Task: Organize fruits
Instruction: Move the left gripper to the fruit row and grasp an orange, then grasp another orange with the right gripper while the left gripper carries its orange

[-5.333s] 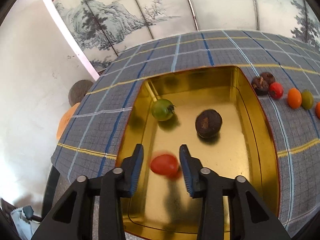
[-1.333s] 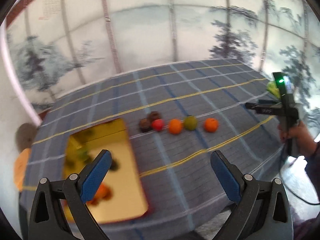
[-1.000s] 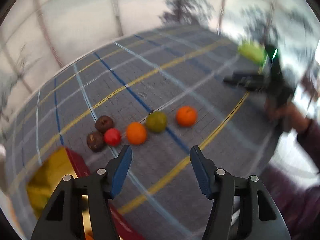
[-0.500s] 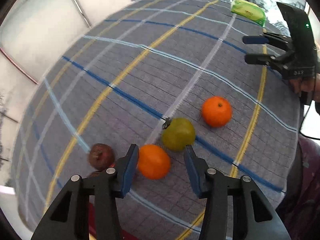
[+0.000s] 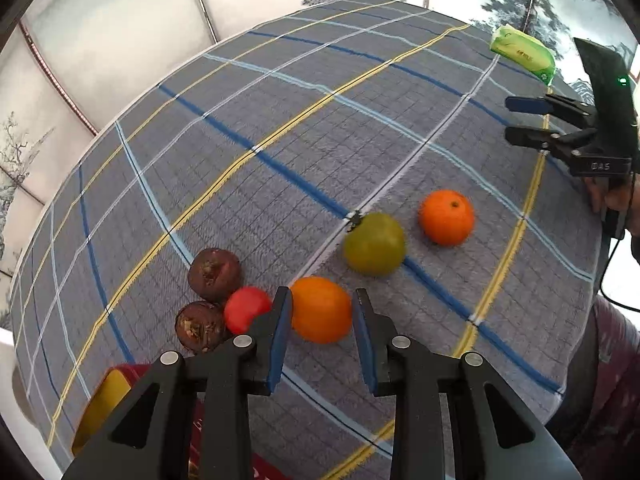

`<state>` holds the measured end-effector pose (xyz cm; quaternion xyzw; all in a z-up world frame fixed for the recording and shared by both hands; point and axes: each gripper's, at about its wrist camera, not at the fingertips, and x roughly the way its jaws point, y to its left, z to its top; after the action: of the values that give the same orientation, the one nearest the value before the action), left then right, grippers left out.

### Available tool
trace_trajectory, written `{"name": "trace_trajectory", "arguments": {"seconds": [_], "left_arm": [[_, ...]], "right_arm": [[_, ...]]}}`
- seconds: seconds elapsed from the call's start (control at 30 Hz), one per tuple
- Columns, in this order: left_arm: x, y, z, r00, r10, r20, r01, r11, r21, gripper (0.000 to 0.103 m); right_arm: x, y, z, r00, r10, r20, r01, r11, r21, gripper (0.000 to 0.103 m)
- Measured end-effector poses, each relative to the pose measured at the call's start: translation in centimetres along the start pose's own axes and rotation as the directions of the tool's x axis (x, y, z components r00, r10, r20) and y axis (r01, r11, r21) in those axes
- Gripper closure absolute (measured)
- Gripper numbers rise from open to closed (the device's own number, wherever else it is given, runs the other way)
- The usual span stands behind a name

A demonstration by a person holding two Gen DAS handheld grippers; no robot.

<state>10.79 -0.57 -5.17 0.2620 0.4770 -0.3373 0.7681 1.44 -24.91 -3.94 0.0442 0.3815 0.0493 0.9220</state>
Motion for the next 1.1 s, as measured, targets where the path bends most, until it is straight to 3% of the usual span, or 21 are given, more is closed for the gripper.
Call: {"name": "trace_trajectory", "arguments": {"seconds": [0.07,0.17,0.33,0.43,0.53,0.63,0.73,0.83,0.97,1.1], "left_arm": [[0.2,0.3,0.2,1.000,-0.016,-0.010,0.016,1.000,-0.004,0.066],[0.9,-0.3,0.3,0.999,0.019,-0.034,-0.017,0.999,0.043,0.057],[1.2,-0.5,0.4,0.999,0.034,-0.022,-0.033,0.999,0.036,0.058],[1.3,-0.5,0.4,0.997,0.078,-0.022,-0.078,0.997,0.017,0.068],[0.6,-0.3,0.1,0.998,0.050,-0.029,-0.052,0.996,-0.068,0.069],[-1.9,-1.4,-0.8,0.993,0.110,0.035,-0.103,0.983,-0.154,0.070],[-5.7,-2.8,-2.5,0.985,0.113,0.131,-0.070,0.953,-0.294,0.069],[-8.1,-4.4,-3.7,0.976,0.130,0.177,-0.057,0.927,-0.370,0.069],[-11.0,-6.0,-5.7,0.966,0.146,0.215,-0.035,0.892,-0.451,0.069],[-12.9,-6.3,-7.5,0.963,0.160,0.218,-0.033,0.870,-0.492,0.069]], "right_arm": [[-0.1,-0.1,0.0,1.000,0.003,0.006,-0.003,1.000,0.004,0.024],[-0.2,-0.1,0.0,1.000,0.005,0.012,-0.005,1.000,0.009,0.023],[-0.2,-0.2,0.0,1.000,0.007,0.004,-0.007,1.000,0.004,0.023],[-0.2,-0.2,0.0,1.000,0.007,0.005,-0.007,1.000,0.004,0.023],[-0.1,-0.2,0.0,1.000,0.006,0.001,-0.006,1.000,0.005,0.023],[-0.1,-0.3,0.0,1.000,0.004,-0.002,-0.004,1.000,0.008,0.023],[0.0,-0.2,0.0,1.000,-0.003,-0.004,0.003,1.000,0.007,0.023],[-0.1,0.2,0.0,1.000,0.012,0.002,-0.012,1.000,-0.014,0.023],[-0.3,2.4,0.1,0.994,0.104,-0.038,-0.107,0.990,-0.090,0.023],[-0.6,6.5,0.8,0.973,0.223,-0.067,-0.232,0.955,-0.185,0.023]]}}
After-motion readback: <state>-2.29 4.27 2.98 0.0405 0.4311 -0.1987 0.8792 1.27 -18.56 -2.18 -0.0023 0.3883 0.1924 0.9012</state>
